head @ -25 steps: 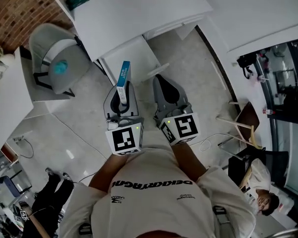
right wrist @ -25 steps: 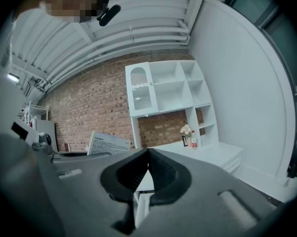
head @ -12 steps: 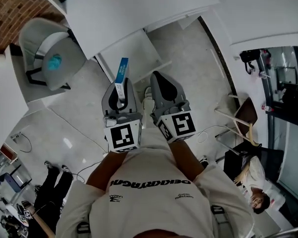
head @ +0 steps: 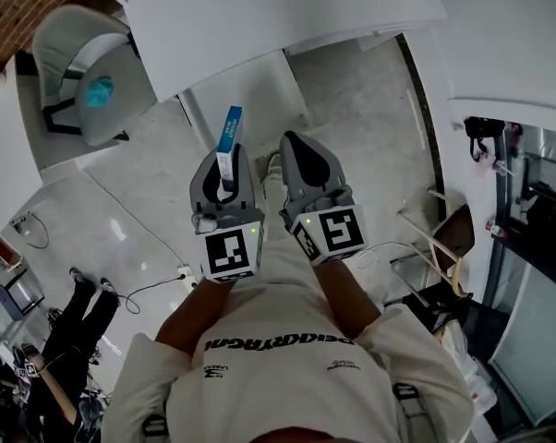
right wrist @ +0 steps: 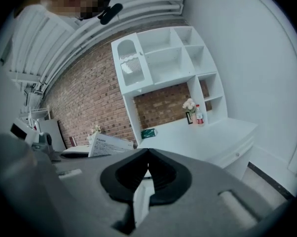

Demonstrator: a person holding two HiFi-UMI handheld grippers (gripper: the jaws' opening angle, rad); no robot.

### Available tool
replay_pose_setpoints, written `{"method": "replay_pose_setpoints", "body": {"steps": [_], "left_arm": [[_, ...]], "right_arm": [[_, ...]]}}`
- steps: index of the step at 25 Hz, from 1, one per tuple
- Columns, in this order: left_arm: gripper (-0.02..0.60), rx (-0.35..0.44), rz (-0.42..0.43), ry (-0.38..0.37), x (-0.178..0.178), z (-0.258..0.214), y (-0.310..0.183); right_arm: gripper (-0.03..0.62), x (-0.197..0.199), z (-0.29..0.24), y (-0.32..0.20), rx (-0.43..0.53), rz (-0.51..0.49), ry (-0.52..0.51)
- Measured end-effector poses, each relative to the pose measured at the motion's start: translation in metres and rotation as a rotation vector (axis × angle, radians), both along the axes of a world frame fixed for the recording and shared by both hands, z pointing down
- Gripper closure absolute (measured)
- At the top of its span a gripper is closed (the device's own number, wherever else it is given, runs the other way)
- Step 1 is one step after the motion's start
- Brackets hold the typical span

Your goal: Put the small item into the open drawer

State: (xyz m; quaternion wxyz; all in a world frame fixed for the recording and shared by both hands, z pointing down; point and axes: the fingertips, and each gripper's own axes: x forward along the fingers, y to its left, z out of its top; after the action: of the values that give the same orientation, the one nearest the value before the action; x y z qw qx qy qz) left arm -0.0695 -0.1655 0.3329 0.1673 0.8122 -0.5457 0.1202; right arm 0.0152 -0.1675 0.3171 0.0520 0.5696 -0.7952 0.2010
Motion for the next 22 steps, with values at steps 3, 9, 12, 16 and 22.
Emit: {"method": "replay_pose_setpoints", "body": {"steps": [3, 9, 12, 16, 22], "left_arm": [[0.517, -0.022, -0.020, -0.021, -0.001, 0.019, -0.012], [0.517, -0.106, -0.072, -0.015, -0.002, 0.062, -0.025], [0.517, -0.129, -0.103, -0.016, -0.014, 0.080, -0.036], [0.517, -0.178, -0.143, -0.008, -0.022, 0.107, -0.042], [0.517, -0.175, -0.189, 0.003, -0.034, 0.136, -0.060]], "right_arm": [[0.594, 0.002, 0.021, -0.016, -0.034, -0.019, -0.007], [0.594, 0.003, 0.060, -0.030, -0.089, -0.065, 0.000], [0.594, -0.004, 0.079, -0.041, -0.120, -0.081, 0.007], [0.594, -0.010, 0.104, -0.050, -0.149, -0.100, 0.013], [0.594, -0.021, 0.137, -0.064, -0.167, -0.124, 0.013]]}}
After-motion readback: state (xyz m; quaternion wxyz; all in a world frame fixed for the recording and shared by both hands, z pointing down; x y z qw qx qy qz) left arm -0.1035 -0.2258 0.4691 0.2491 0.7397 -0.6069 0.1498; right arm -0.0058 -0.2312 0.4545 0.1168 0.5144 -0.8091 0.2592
